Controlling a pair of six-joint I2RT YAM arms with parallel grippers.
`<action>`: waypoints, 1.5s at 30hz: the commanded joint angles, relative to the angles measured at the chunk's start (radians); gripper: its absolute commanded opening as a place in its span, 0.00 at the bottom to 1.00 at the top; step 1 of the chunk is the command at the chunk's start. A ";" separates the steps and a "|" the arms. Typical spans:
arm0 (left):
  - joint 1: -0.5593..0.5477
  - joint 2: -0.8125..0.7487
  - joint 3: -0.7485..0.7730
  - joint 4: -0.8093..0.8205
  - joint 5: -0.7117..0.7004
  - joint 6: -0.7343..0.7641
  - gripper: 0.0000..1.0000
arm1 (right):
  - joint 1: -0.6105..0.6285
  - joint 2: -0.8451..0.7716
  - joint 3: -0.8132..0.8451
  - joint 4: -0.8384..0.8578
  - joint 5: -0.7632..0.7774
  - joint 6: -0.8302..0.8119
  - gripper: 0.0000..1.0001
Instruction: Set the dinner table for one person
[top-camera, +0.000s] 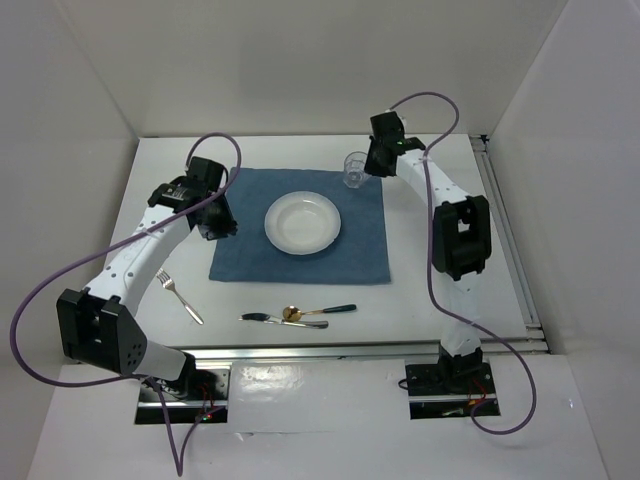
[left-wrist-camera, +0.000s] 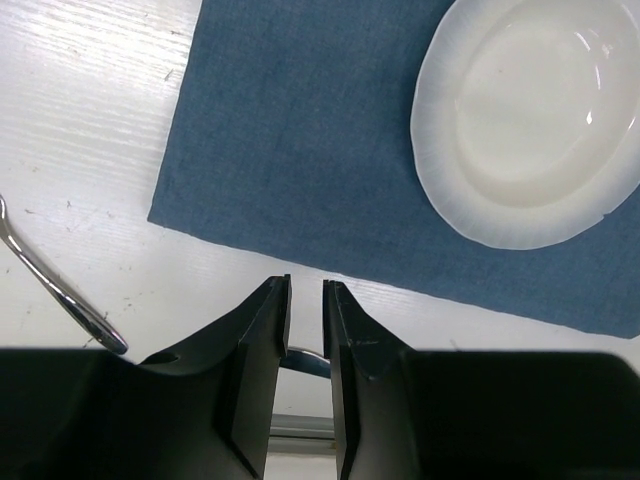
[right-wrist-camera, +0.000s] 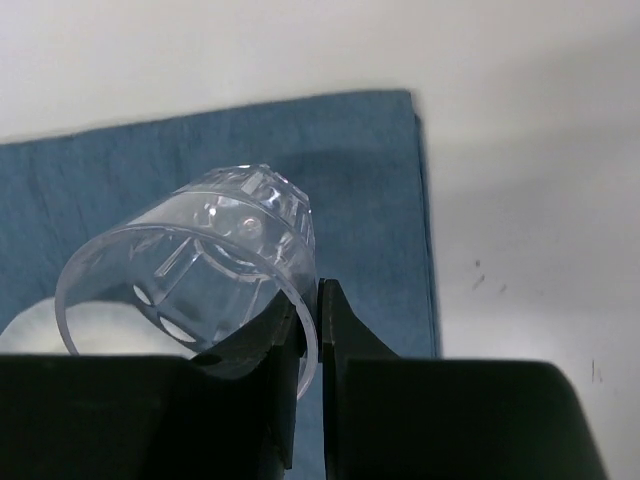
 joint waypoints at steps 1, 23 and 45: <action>0.005 -0.007 0.003 -0.008 0.014 0.032 0.37 | -0.011 0.088 0.173 -0.087 0.004 -0.027 0.00; 0.014 -0.015 -0.057 -0.076 -0.181 -0.059 0.64 | -0.001 0.008 0.199 -0.109 -0.018 -0.078 1.00; 0.414 0.020 -0.488 0.054 -0.023 -0.197 0.77 | 0.115 -0.447 -0.370 0.069 -0.263 -0.078 1.00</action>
